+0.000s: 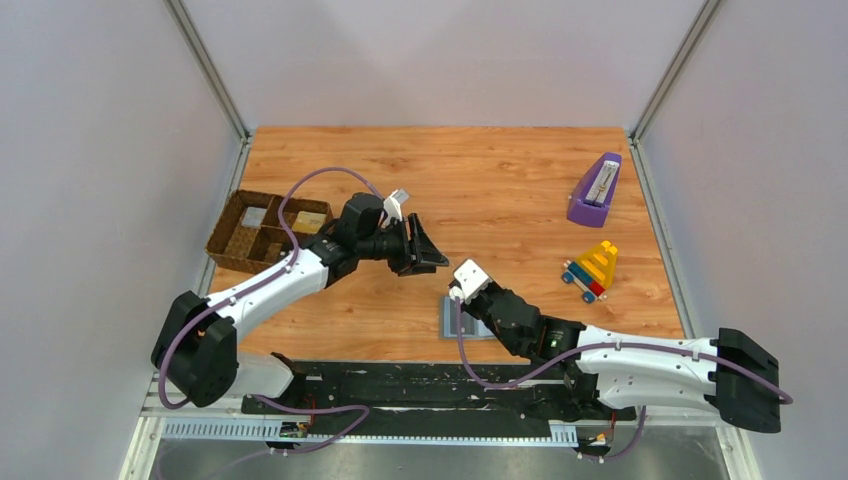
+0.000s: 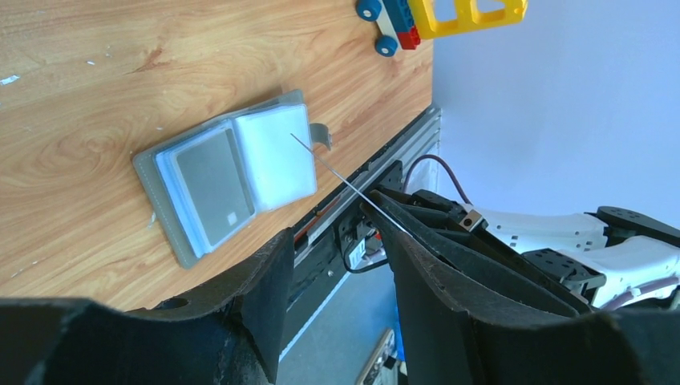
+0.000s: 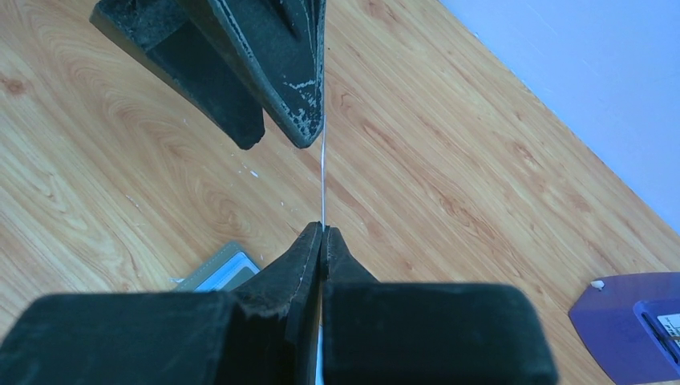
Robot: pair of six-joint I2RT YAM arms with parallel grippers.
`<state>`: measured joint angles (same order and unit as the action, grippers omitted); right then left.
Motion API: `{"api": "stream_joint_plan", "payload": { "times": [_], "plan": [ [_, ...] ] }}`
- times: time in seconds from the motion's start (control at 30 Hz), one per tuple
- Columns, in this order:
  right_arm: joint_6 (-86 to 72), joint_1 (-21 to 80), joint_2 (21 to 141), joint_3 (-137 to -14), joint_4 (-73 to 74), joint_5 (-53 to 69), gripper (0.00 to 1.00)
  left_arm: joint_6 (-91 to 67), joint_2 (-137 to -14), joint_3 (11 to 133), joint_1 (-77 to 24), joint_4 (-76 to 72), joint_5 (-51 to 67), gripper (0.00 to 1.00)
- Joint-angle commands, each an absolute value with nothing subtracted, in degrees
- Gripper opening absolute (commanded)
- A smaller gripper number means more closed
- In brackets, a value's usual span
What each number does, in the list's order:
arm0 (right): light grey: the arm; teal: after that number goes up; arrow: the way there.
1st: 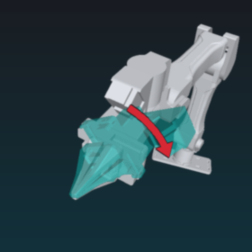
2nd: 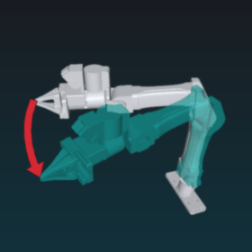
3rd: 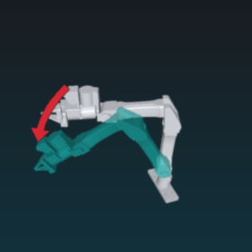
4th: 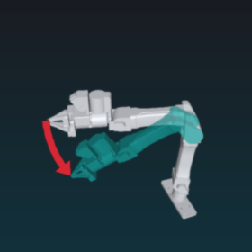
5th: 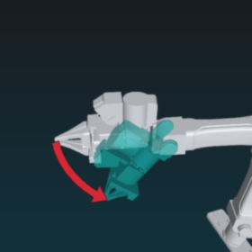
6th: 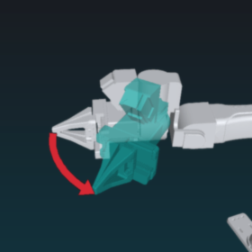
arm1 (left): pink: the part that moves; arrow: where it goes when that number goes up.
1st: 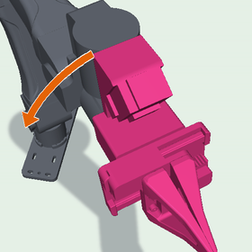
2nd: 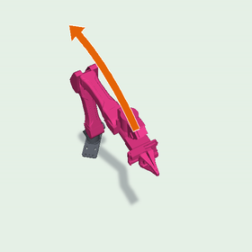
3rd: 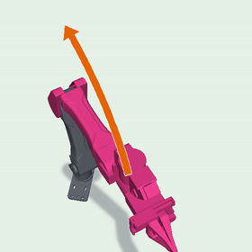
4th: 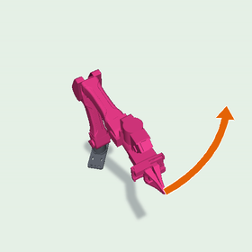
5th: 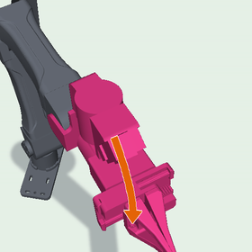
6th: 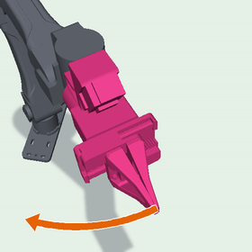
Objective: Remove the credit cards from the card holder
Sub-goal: Remove the credit card from the card holder.
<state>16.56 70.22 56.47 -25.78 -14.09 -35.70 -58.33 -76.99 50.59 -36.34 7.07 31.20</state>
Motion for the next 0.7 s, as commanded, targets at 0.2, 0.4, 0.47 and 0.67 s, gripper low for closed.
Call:
{"api": "stream_joint_plan", "payload": {
  "times": [0.2,0.4,0.47,0.67],
  "plan": [
    [14.9,70.7,57.1,-27.2,-15.6,-34.9,0.00,-61.7,-77.3,50.6,-36.1,0.5,31.3,0.57],
    [15.0,71.4,58.1,-27.7,-16.7,-34.6,0.00,-63.1,-79.8,49.0,-36.1,-2.3,32.0,0.53],
    [14.8,71.4,58.7,-27.6,-16.8,-34.8,0.00,-64.4,-80.4,48.0,-36.2,-5.0,33.2,0.46],
    [14.3,71.8,59.9,-27.4,-16.5,-34.1,0.02,-64.4,-81.0,47.9,-36.1,-5.8,33.8,0.26]
  ]
}}
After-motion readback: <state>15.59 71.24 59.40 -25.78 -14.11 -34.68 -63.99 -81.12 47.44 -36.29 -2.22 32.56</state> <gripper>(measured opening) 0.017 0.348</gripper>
